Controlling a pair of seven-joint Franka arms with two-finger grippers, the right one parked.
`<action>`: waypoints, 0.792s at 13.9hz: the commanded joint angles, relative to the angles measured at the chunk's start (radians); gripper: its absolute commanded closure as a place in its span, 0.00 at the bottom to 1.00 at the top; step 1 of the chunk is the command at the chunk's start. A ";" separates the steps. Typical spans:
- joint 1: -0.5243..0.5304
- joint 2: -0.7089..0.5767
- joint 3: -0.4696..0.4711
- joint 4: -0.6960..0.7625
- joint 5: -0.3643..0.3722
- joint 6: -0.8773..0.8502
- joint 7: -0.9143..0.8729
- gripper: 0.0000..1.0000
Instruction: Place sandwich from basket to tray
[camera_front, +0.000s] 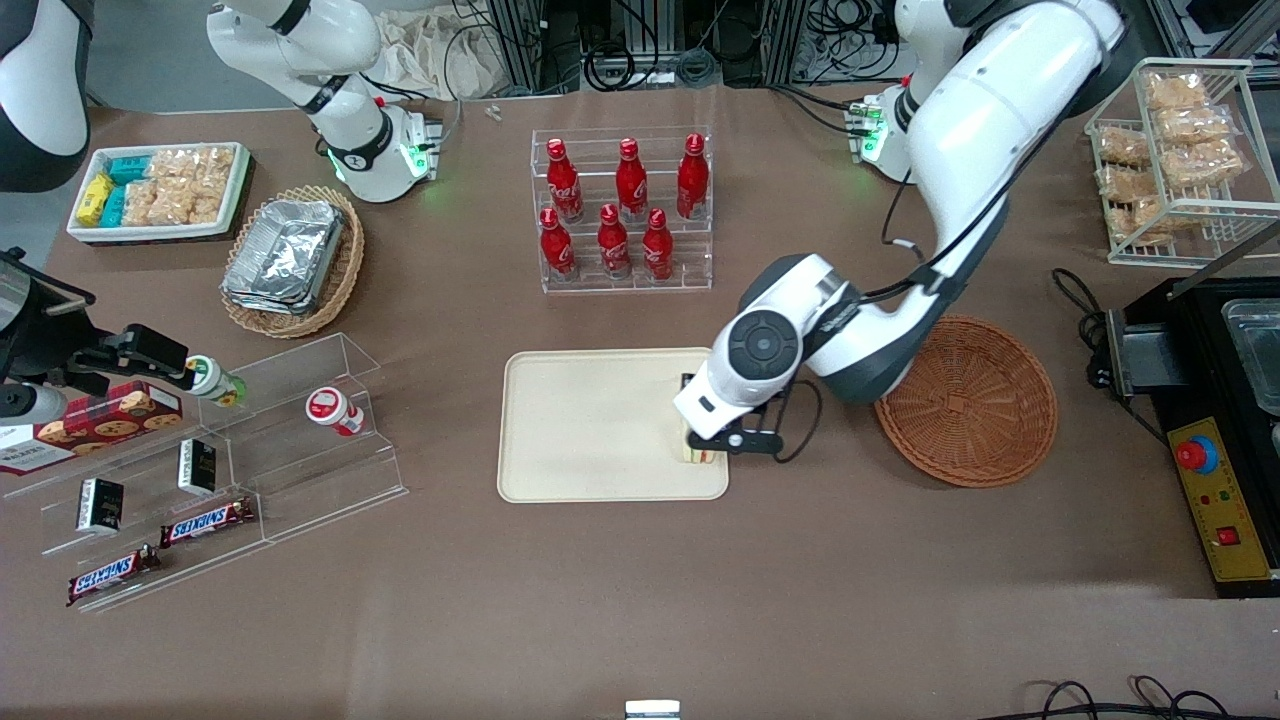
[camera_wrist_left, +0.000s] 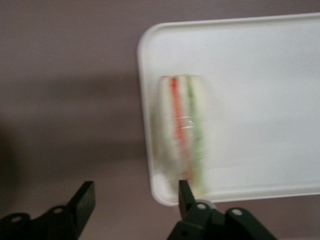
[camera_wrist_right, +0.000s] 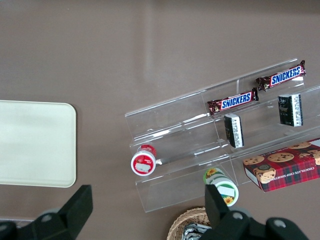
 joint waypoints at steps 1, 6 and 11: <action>0.091 -0.128 -0.025 -0.029 -0.009 -0.124 0.042 0.01; 0.292 -0.229 -0.025 -0.016 -0.129 -0.284 0.185 0.01; 0.378 -0.304 0.001 -0.014 -0.110 -0.371 0.303 0.01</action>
